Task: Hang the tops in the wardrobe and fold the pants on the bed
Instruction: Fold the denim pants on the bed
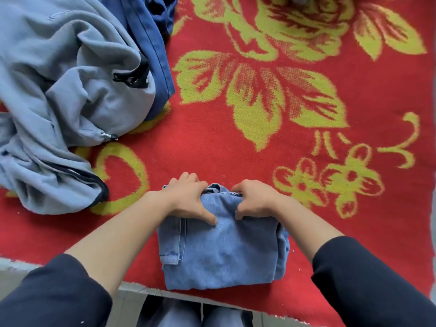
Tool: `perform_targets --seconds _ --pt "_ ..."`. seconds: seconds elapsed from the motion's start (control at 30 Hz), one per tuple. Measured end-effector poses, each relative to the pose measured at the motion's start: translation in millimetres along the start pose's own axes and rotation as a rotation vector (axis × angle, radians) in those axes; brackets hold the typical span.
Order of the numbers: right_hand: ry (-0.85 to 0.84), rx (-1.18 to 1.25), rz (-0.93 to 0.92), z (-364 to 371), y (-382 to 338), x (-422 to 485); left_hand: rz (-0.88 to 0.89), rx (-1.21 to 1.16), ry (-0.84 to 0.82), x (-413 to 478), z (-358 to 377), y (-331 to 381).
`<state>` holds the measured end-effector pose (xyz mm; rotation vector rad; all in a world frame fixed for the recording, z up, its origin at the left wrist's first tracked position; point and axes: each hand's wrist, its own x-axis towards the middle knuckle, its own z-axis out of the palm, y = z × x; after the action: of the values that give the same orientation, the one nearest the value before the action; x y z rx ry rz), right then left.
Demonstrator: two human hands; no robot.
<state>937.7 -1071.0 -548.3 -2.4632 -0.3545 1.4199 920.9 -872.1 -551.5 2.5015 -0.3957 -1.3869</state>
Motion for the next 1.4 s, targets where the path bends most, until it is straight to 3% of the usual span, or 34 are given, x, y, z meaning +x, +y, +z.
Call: perform_targets --seconds 0.13,0.3,0.6,0.77,0.97,1.4 --pt "0.253 -0.118 -0.167 27.5 0.6 -45.3 0.045 -0.043 0.089 -52.2 18.4 14.6" --pt "0.327 -0.212 -0.243 64.3 -9.6 -102.2 -0.050 0.059 0.346 -118.3 64.1 56.1" --pt "0.296 -0.544 -0.485 87.9 -61.7 -191.5 -0.326 -0.076 0.601 -239.5 138.7 98.8" --pt "0.277 -0.673 -0.723 92.2 -145.1 -212.3 -0.498 -0.165 0.756 -323.0 170.8 75.2" --pt "0.233 -0.839 -1.021 153.7 -271.1 -226.9 -0.707 -0.308 0.878 -429.6 248.6 24.5" --pt "-0.076 -1.198 -1.312 442.5 -528.8 -301.5 -1.084 -0.592 0.899 -662.3 518.8 -66.1"
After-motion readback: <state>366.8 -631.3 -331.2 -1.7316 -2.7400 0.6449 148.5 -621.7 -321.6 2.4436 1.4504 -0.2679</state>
